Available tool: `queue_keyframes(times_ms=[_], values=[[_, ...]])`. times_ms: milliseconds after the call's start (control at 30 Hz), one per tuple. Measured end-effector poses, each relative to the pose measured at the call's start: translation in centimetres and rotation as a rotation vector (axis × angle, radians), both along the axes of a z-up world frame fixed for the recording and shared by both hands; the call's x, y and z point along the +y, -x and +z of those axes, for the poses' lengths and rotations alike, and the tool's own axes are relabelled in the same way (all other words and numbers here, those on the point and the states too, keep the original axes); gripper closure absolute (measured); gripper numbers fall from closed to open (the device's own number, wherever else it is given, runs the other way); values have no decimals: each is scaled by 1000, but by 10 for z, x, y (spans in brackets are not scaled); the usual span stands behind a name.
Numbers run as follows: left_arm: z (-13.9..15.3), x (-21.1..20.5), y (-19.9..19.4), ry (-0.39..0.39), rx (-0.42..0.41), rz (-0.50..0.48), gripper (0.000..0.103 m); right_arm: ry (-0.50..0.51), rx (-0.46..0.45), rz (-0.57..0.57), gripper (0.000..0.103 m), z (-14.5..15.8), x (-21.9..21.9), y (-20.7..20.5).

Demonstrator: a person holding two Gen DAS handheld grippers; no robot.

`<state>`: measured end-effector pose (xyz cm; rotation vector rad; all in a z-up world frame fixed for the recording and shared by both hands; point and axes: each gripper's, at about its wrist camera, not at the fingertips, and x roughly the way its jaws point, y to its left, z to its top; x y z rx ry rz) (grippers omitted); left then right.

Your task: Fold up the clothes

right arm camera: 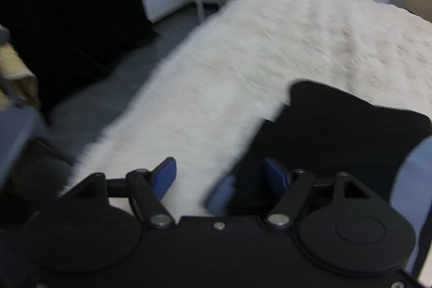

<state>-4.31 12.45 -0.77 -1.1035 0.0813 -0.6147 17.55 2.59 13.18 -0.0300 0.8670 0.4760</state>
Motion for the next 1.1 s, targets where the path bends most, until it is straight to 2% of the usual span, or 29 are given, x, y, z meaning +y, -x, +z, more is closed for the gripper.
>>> queue_keyframes(times_ms=[33,100,167,233,300,367,400,467,500,533,567,667,767,800,867,933,967,1067,1100], values=[[0,0,0,2,0,1,0,-63,-33,-13,34,15,-14,1],[0,1,1,9,-3,4,0,-88,-101,-59,34,34,-37,1],[1,1,-1,8,-9,0,0,-44,-181,-130,35,53,-71,-6],[2,-1,-3,0,-13,-5,0,31,-206,-172,49,57,-97,-11],[4,-3,-5,-11,-13,-11,0,77,-216,-206,54,51,-117,-10],[4,-5,-6,-24,-9,-15,0,142,-222,-211,63,35,-126,-2],[4,-6,-6,-31,-6,-16,0,164,-213,-197,67,25,-125,6],[3,-7,-5,-34,-3,-17,0,204,-169,-117,68,-8,-111,26],[2,-8,-5,-36,-1,-18,0,233,-157,-62,69,-23,-100,35],[2,-8,-5,-37,5,-19,0,272,-150,28,75,-40,-84,51],[1,-9,-5,-38,11,-19,0,279,-154,94,76,-46,-72,64],[-3,-9,-4,-39,26,-14,0,206,-188,169,76,-36,-60,82],[-4,-7,-3,-24,26,-7,0,117,-332,127,73,-4,-66,79],[-5,-7,-4,-21,28,-6,0,104,-352,104,69,3,-68,71],[-5,-7,-5,-19,31,-5,0,96,-346,16,68,11,-71,45],[-5,-7,-6,-22,33,-3,0,115,-328,-50,68,3,-68,26],[-5,-7,-6,-29,34,-2,0,147,-308,-44,68,-10,-61,21],[-4,-9,-6,-49,44,-4,0,247,-252,57,73,-46,-33,32],[-4,-10,-7,-55,49,-5,0,272,-268,86,74,-53,-25,41]])
